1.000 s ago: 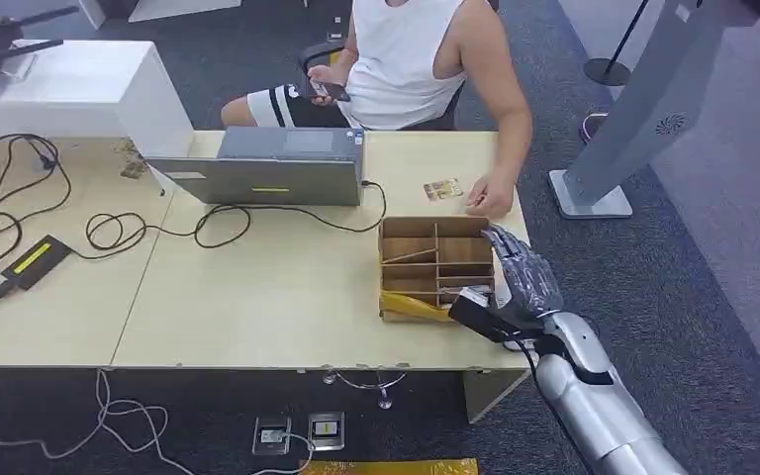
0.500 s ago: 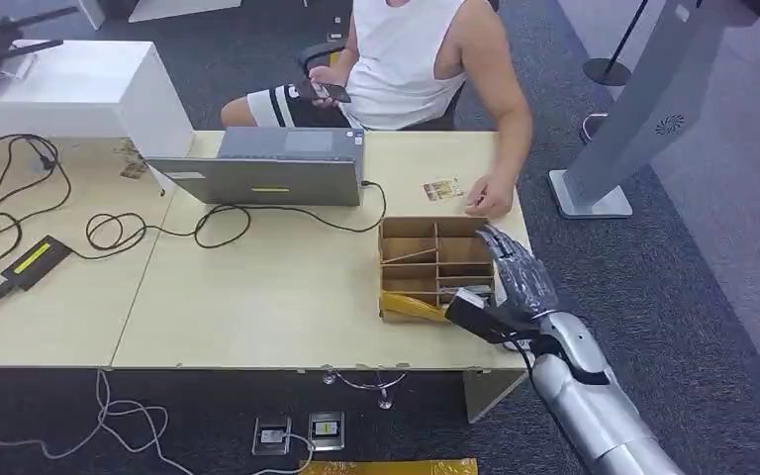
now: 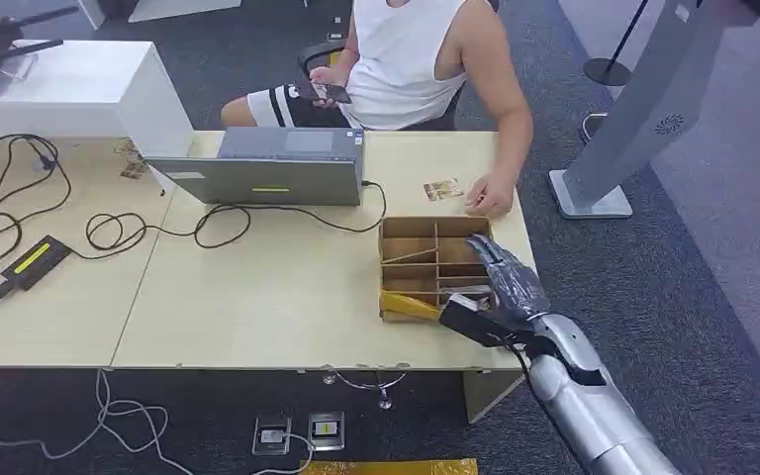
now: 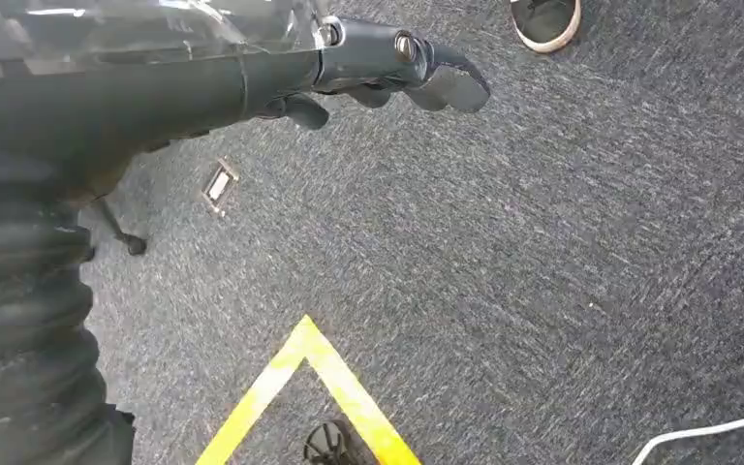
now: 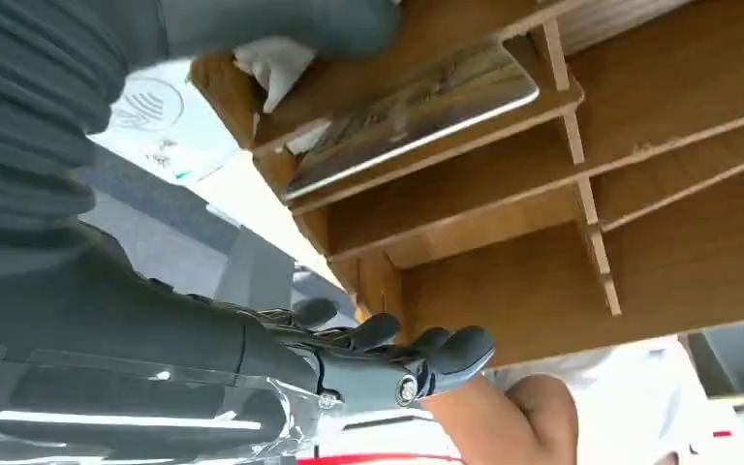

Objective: Pass the card to the sensor for recognition and then transmit it.

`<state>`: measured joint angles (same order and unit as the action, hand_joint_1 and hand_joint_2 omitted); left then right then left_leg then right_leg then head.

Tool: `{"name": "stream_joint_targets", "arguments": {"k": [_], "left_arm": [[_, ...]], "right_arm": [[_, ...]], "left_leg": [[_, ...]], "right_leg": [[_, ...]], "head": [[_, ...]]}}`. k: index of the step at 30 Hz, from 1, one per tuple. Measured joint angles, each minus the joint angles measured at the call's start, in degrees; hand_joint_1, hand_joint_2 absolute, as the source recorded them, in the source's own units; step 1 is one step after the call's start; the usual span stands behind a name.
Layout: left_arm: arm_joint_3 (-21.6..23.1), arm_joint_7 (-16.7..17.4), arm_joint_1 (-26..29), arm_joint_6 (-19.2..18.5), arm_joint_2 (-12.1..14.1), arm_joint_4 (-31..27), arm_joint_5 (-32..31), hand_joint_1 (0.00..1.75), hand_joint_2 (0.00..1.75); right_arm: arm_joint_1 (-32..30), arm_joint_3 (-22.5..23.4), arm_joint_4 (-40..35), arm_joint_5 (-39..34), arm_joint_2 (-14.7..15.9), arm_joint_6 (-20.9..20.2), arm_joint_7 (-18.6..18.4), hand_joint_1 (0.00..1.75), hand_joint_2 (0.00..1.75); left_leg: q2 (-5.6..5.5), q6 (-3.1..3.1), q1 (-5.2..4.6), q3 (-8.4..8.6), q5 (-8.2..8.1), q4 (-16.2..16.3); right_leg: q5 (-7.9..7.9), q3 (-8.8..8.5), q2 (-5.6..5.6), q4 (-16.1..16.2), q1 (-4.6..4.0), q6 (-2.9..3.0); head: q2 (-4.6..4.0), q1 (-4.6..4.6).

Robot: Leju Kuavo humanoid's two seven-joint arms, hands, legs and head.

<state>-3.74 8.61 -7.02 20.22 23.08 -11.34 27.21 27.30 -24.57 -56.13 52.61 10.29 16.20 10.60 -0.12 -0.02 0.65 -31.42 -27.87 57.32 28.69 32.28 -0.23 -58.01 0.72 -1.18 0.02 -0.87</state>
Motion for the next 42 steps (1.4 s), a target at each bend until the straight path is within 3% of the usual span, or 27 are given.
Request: {"name": "stream_joint_targets", "arguments": {"k": [30,42], "left_arm": [[0.0,0.04,0.0,0.85,0.0,0.0,-0.57,0.0,1.75],[-1.95,0.26,0.03,3.47,-0.33,0.0,3.98,0.0,1.75]], "right_arm": [[0.42,-1.31,-0.15,-1.6,-0.46,0.37,0.04,1.75,1.75],[7.9,2.66,-4.19,-5.66,1.57,2.19,-0.77,1.75,1.75]], "left_leg": [[0.0,0.0,0.0,0.0,0.0,0.0],[0.01,-0.01,-0.01,0.02,0.02,0.03]], "right_leg": [[0.0,0.01,0.01,0.0,0.0,0.0],[-0.03,0.0,0.03,0.0,0.02,0.01]], "head": [[0.0,0.02],[0.0,0.02]]}}
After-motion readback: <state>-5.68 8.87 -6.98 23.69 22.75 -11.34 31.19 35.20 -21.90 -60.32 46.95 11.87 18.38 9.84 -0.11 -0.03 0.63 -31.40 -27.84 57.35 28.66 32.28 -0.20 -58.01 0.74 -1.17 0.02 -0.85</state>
